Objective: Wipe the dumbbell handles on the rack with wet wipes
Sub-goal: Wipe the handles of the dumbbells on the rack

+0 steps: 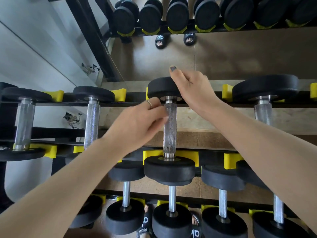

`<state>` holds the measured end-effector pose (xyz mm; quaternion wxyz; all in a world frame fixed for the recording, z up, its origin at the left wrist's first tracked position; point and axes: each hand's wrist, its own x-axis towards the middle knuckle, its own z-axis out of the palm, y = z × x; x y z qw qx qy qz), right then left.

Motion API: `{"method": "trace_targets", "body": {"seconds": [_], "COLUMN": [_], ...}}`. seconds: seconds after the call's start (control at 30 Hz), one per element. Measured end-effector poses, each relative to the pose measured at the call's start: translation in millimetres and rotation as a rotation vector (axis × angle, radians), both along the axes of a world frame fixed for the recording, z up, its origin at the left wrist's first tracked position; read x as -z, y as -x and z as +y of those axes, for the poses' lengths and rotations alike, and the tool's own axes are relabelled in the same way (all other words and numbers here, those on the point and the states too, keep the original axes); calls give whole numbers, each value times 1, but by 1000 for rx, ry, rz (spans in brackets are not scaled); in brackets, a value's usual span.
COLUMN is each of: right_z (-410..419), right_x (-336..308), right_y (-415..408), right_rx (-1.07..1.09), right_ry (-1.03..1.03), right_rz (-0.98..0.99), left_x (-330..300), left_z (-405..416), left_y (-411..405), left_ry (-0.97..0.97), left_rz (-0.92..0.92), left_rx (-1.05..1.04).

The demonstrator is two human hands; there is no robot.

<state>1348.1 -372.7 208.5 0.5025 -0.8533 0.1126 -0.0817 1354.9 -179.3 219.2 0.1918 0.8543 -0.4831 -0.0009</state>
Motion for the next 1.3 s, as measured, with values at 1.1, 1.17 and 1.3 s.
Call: {"method": "trace_targets", "body": {"seconds": [1.1, 1.17, 1.3], "right_z": [3, 4, 4], "right_x": [-1, 0, 0], "right_y": [1, 0, 0], "right_rx": [32, 28, 37], "right_ry": [-16, -7, -24], "right_rz": [-3, -7, -9], "left_x": [3, 4, 10], "left_z": [12, 17, 23], "left_y": [0, 9, 24], "left_ry": [-145, -126, -170], "left_rz": [1, 51, 58], "left_rx": [297, 314, 397]}}
